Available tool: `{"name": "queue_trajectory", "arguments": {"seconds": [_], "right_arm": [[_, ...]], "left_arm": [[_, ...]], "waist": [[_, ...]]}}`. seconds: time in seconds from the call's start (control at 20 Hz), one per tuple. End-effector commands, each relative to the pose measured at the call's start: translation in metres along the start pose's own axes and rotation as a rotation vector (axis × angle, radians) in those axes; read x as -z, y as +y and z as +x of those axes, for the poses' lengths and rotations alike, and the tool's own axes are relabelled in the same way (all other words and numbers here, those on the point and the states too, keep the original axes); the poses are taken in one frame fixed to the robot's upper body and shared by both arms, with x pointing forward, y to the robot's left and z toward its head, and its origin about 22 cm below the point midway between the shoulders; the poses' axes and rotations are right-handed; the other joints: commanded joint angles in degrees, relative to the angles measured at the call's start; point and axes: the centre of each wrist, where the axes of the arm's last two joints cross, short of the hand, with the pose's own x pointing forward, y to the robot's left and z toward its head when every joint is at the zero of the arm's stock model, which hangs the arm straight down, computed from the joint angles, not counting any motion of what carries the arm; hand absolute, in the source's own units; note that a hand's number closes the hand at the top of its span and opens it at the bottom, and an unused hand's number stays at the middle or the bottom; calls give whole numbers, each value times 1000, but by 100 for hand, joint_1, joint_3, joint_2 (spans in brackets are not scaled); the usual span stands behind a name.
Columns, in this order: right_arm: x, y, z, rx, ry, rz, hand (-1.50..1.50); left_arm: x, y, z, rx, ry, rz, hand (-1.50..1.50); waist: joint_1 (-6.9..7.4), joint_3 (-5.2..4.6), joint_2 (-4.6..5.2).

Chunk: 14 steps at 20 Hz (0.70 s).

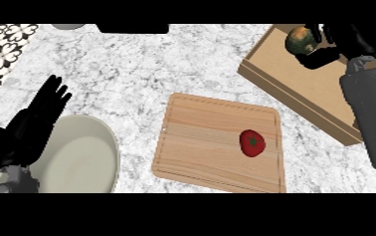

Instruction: Pick the squash from the cutting board and place it in the cardboard box

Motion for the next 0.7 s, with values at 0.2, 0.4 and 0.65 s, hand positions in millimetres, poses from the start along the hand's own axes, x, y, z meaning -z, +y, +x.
{"name": "queue_trajectory", "arguments": {"seconds": [0.2, 0.4, 0.65], "right_arm": [[-4, 47, -56, 46, 219, 208, -150], [-12, 77, -69, 60, 126, 268, -150], [-2, 42, -73, 245, 43, 107, -150]], "left_arm": [[-2, -1, 6, 4, 7, -11, 0], [-1, -3, -3, -8, -10, -13, 0], [9, -9, 0, 11, 2, 8, 0]], "waist": [[37, 4, 8], [32, 4, 15], [-50, 5, 1]]}}
